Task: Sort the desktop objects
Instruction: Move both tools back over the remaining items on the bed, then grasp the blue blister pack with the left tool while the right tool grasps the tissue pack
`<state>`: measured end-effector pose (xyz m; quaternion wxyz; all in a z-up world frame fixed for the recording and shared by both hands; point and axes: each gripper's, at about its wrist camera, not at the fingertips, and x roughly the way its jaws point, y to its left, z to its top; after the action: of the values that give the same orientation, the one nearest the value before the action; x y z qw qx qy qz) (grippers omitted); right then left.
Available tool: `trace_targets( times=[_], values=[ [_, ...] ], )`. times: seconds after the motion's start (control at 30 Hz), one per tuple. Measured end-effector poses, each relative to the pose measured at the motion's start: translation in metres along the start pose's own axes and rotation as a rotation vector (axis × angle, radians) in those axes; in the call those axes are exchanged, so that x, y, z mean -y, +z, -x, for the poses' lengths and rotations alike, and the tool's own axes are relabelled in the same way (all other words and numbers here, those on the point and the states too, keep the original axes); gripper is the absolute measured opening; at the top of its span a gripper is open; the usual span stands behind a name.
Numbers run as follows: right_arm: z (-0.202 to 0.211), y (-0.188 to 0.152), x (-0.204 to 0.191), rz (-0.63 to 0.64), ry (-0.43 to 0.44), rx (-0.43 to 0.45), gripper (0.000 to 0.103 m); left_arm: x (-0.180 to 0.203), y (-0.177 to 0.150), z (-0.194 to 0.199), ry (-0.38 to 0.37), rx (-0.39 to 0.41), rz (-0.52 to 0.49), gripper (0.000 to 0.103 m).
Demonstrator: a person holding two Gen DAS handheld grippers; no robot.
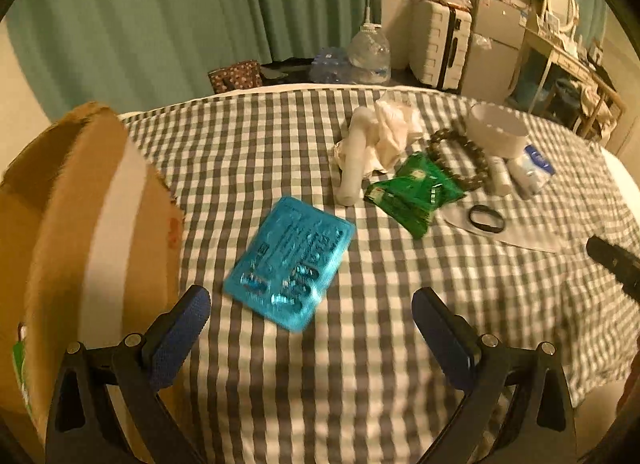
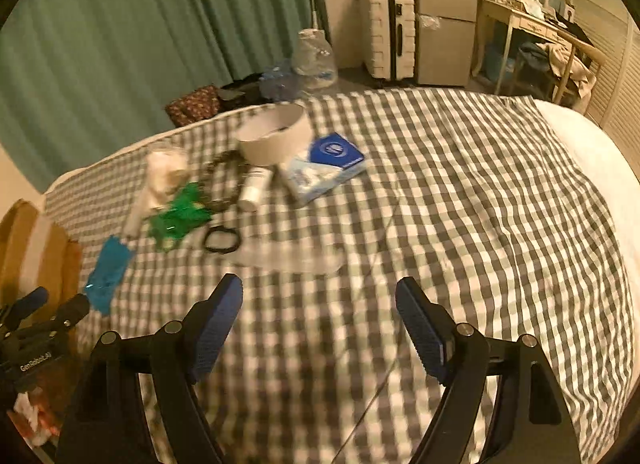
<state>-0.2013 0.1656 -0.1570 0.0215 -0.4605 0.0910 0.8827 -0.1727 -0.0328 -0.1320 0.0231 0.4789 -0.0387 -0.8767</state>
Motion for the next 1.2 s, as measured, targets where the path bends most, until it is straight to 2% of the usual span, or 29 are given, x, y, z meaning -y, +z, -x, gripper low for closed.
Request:
trace_targets(
  times=[0.23, 0.37, 0.4, 0.53, 0.83, 0.93, 1.03, 1.2],
  values=[
    [-0.034, 0.007, 0.001, 0.058, 0.036, -0.005, 0.079, -0.009, 0.004, -0.047, 0.037, -0.041, -0.027, 0.103],
    [-0.045, 0.018, -0.008, 0.128, 0.031, 0.026, 0.079, -0.004, 0.001, -0.070, 0.048, -0.066, -0.074, 0.103],
    [-0.049, 0.022, -0.012, 0.163, 0.019, 0.038, 0.079, -0.005, -0.001, -0.074, 0.039, -0.071, -0.079, 0.103],
    [-0.059, 0.037, -0.021, 0.297, -0.030, 0.074, 0.079, -0.020, 0.002, -0.083, -0.058, -0.072, 0.002, 0.103],
    [-0.092, 0.067, -0.020, 0.417, 0.010, 0.074, 0.079, -0.025, 0.001, -0.085, -0.071, -0.025, 0.005, 0.103],
    [-0.099, 0.068, -0.017, 0.443, -0.011, 0.074, 0.079, -0.021, 0.003, -0.087, -0.067, -0.020, -0.005, 0.103],
    [-0.108, 0.070, -0.016, 0.451, -0.005, 0.061, 0.079, -0.018, 0.009, -0.088, -0.082, -0.023, -0.011, 0.095],
    [-0.113, 0.065, -0.013, 0.452, -0.004, 0.045, 0.079, -0.012, 0.013, -0.083, -0.091, -0.019, -0.032, 0.075]
  ],
)
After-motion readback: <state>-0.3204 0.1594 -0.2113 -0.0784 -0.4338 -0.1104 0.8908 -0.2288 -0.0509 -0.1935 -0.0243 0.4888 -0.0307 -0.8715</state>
